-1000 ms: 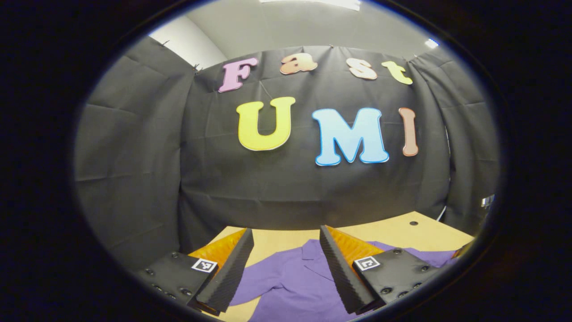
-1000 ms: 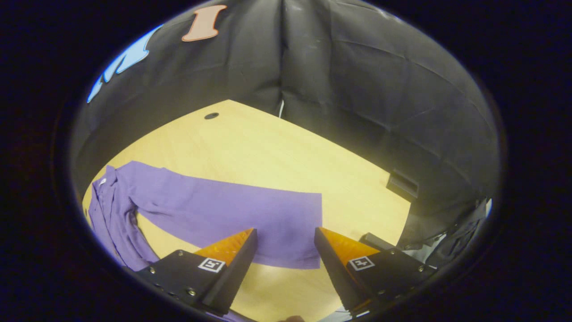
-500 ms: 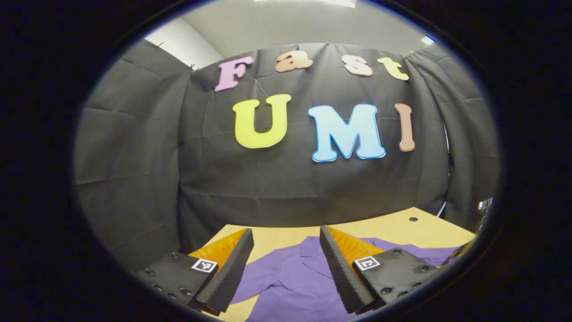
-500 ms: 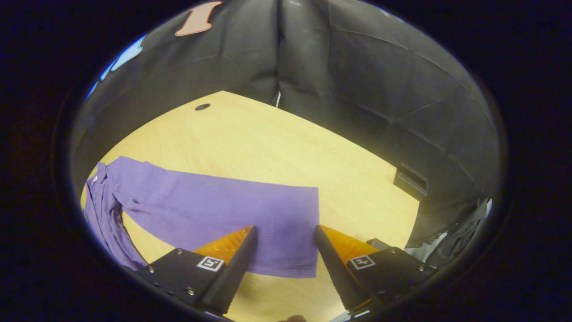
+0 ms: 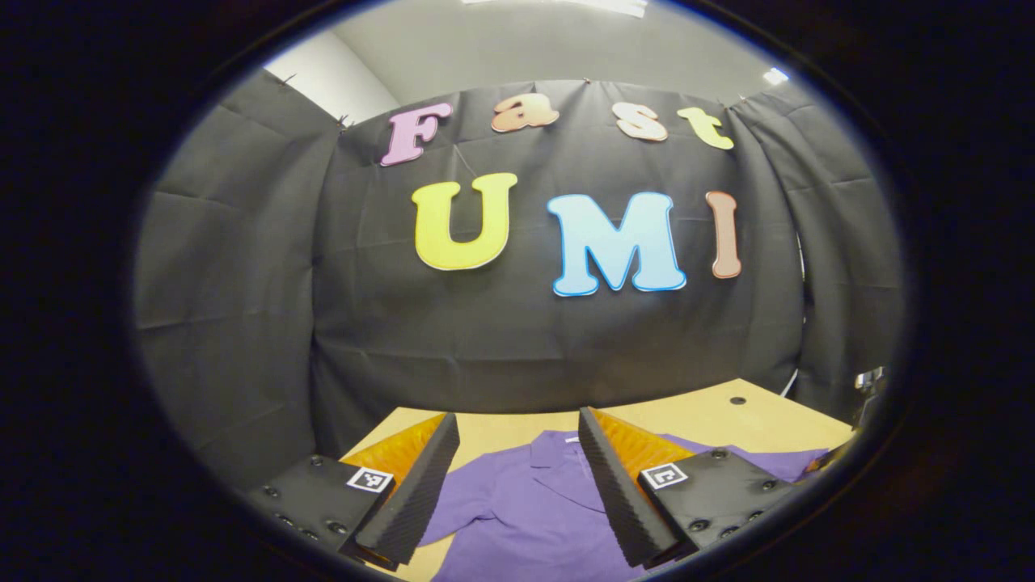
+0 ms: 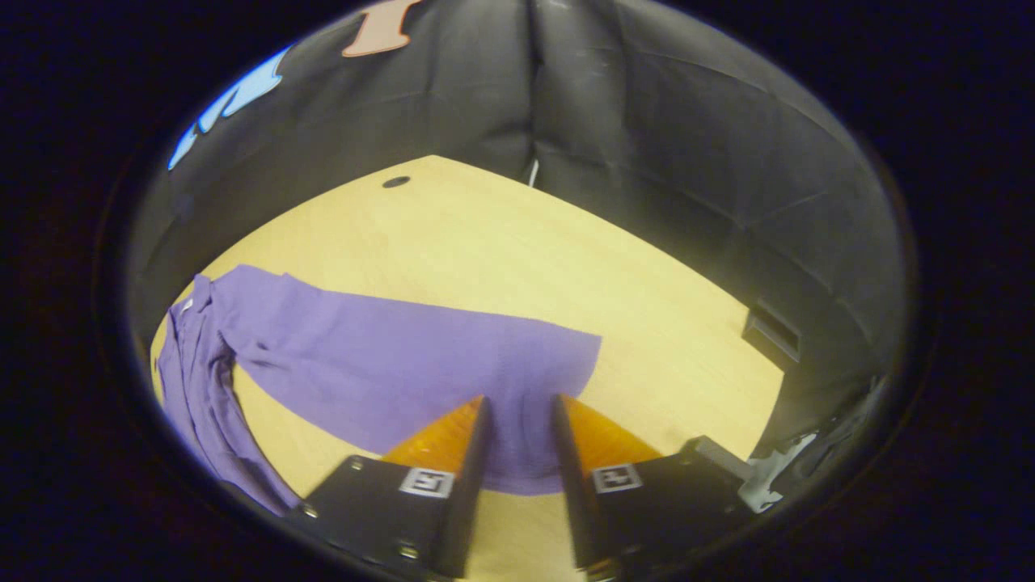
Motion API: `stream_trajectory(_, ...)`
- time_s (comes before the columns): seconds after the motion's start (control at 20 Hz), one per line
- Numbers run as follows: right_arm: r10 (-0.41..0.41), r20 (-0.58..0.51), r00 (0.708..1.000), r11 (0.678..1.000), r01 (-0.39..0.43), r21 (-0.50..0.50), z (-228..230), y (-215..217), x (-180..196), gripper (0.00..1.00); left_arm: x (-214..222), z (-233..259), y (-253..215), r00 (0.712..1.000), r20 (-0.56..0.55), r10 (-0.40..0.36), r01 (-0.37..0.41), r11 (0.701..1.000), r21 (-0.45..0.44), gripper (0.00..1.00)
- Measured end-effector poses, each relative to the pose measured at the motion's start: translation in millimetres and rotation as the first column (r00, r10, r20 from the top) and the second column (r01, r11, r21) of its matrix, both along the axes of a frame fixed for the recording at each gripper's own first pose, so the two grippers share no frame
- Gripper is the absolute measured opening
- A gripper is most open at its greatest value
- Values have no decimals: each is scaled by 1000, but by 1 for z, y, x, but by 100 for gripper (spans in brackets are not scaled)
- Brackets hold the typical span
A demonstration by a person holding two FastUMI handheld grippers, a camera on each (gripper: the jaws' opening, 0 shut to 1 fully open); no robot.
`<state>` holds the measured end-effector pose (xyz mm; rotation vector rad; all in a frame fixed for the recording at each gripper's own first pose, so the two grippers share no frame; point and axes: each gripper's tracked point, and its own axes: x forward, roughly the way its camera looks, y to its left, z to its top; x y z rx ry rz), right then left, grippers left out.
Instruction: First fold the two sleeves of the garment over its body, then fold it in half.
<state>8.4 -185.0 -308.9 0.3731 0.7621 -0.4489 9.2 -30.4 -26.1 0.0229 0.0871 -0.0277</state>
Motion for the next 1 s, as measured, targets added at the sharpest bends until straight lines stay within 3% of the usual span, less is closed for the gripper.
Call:
stream_trajectory(0.05,13,-10,1000,1000,-13,-18,0,0,-2,42,-1,1,1,1000,3,0,0,1000,1,95)
stream_trajectory(0.15,29,8,1000,999,-28,-20,2,0,5,41,-3,3,4,1000,10,6,-6,1000,1,96)
stream_trajectory(0.25,-10,16,1000,1000,9,30,2,3,5,11,-6,3,10,1000,10,14,-15,1000,2,96)
stream_trajectory(0.45,-77,91,993,980,59,192,14,5,14,3,-12,1,20,999,5,36,-36,999,-3,95)
stream_trajectory(0.5,-90,104,991,974,65,218,16,5,15,6,-13,2,23,999,7,39,-39,999,-4,95)
stream_trajectory(0.6,-95,147,985,974,61,218,25,2,16,0,-13,3,25,999,8,45,-45,999,0,95)
stream_trajectory(1.0,-22,335,942,960,-73,270,106,46,42,2,-11,3,22,1000,14,24,-24,1000,-3,95)
